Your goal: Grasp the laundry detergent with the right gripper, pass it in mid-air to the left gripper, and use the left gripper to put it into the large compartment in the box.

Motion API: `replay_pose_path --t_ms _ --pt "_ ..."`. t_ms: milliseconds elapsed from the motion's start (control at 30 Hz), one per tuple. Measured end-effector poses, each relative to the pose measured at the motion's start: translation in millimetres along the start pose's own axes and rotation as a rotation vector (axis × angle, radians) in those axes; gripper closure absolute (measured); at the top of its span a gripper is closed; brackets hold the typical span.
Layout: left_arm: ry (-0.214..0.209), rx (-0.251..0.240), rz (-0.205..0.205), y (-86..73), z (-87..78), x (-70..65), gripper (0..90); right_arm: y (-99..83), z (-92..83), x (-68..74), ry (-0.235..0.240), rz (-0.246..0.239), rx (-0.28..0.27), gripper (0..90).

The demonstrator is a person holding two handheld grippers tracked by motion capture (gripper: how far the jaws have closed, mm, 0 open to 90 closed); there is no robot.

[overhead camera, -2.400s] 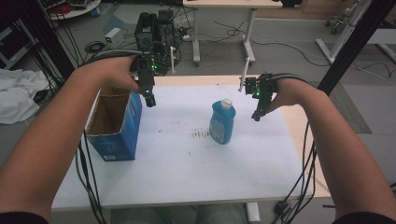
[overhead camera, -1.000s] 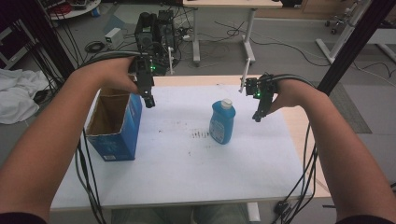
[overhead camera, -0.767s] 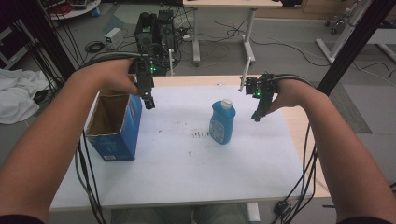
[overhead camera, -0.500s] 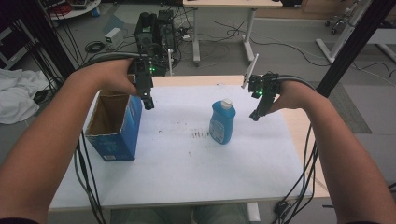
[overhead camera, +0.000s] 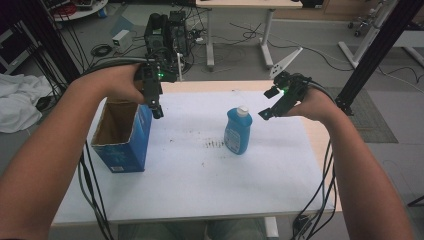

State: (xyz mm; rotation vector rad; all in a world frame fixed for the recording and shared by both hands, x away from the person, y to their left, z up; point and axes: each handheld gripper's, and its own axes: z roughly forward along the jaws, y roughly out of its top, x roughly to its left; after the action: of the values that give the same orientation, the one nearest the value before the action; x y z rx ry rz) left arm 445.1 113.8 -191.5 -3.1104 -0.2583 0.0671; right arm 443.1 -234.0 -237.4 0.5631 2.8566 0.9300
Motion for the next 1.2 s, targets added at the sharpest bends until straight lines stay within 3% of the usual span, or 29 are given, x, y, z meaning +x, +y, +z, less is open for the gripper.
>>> replay_pose_path --t_ms 33,100,167,233,267,367,433,467,533,633,833,1033,1133,1200 --pt "-0.003 0.001 0.001 0.0 1.0 -0.2 6.9 -1.3 1.0 -1.5 -0.021 0.002 -0.067 12.1" --pt "-0.002 -0.001 0.003 -0.1 1.5 -0.2 6.9 -3.6 2.3 -4.8 -0.036 0.007 -0.128 12.1" --pt "0.002 0.002 0.004 -0.5 2.3 -0.6 7.0 -5.2 3.0 -7.3 -0.044 0.011 -0.15 12.1" --pt "-0.005 0.001 0.004 -1.7 2.4 -1.4 6.9 -12.7 3.6 -13.6 -0.075 0.045 -0.224 12.1" --pt "-0.005 0.001 0.004 -1.7 2.4 -1.4 7.0 -12.7 3.6 -13.6 -0.075 0.045 -0.224 12.1" --pt "-0.004 0.0 0.004 -3.3 2.4 -2.1 6.9 -30.4 0.3 -19.6 -0.093 0.091 -0.289 12.1" --pt "0.004 -0.002 0.006 -4.6 2.7 -2.7 6.9 -35.9 -0.4 -19.0 -0.1 0.105 -0.298 12.1" --pt "-0.001 -0.003 0.006 -5.2 2.9 -2.9 6.9 -48.7 -1.8 -18.8 -0.107 0.118 -0.316 12.1" --pt "0.0 -0.006 0.008 -5.9 3.1 -3.1 7.0 -55.1 -2.2 -17.6 -0.109 0.134 -0.318 12.1" --pt "-0.001 -0.008 0.01 -5.3 3.2 -3.9 6.9 -79.7 -3.1 -10.2 -0.128 0.184 -0.335 12.1" --pt "0.01 -0.011 0.028 -2.1 3.7 -8.5 7.0 -110.0 4.1 6.9 -0.138 0.202 -0.369 12.1" --pt "0.014 -0.021 0.035 -2.1 1.5 -11.1 7.0 -124.2 20.4 24.8 -0.139 0.197 -0.376 12.1" --pt "0.02 -0.025 0.039 -4.5 -0.1 -13.1 6.9 -127.9 36.3 37.2 -0.148 0.168 -0.381 12.1" --pt "0.021 -0.028 0.04 -5.3 -0.5 -13.3 6.9 -128.0 42.3 45.1 -0.135 0.19 -0.382 12.1"
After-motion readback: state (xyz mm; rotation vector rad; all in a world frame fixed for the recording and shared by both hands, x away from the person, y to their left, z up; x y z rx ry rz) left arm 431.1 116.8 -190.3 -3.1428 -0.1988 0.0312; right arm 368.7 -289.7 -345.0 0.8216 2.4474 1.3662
